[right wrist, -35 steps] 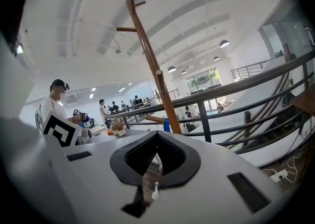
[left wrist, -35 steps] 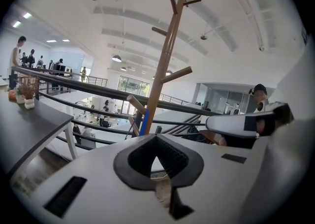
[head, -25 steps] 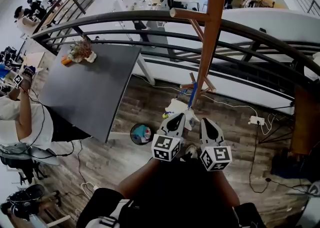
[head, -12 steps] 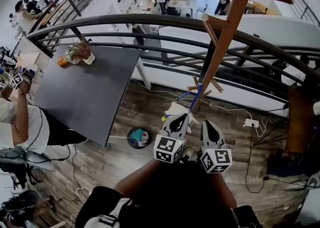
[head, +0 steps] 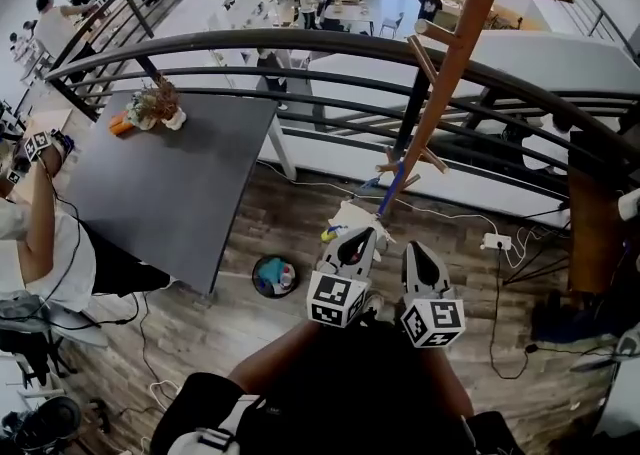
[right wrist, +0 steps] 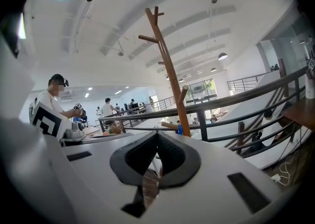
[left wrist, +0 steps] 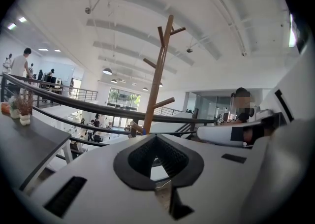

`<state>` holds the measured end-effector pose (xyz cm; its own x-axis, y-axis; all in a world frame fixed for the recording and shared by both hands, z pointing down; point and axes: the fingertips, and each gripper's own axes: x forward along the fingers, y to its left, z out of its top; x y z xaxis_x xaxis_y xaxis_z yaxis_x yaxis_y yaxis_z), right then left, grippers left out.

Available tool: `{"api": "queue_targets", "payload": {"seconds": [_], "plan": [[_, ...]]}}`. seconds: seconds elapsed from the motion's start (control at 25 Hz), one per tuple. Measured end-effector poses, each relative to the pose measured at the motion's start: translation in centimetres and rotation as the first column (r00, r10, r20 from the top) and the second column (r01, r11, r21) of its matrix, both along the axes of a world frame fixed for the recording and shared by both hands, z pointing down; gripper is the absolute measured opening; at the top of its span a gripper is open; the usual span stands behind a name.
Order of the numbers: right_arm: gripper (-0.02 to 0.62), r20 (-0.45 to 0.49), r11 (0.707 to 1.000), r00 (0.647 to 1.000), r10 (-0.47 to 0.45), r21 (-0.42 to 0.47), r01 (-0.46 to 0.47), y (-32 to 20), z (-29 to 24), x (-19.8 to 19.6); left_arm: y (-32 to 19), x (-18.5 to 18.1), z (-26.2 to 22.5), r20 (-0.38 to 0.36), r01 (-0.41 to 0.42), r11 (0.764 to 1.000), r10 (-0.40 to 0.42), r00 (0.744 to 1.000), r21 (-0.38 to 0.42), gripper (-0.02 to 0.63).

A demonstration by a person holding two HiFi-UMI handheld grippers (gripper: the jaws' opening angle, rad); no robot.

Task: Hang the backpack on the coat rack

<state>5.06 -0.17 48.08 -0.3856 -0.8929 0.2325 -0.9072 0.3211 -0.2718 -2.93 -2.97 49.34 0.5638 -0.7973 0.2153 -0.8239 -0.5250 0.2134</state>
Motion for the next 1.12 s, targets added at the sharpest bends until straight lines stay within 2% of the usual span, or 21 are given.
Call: {"api": "queue_targets", "payload": {"seconds": [0.76,1.12], "plan": [[0.012,0.012,0.999,0.999,0.039,0.035,-0.039,4.1,-0.3,-0.8,3.6,-0.8,-0.5,0.017,-0.026,0.999,0.025,1.000,0.045,0.008],[0.012,0.007,0.995,0.998,0.055,0.080,-0.055,5.6,-1.4,-0.5,4.7,-1.6,-1.8,-0.003,-0.003,0.997,0.003,1.000,0.081,0.008]]}}
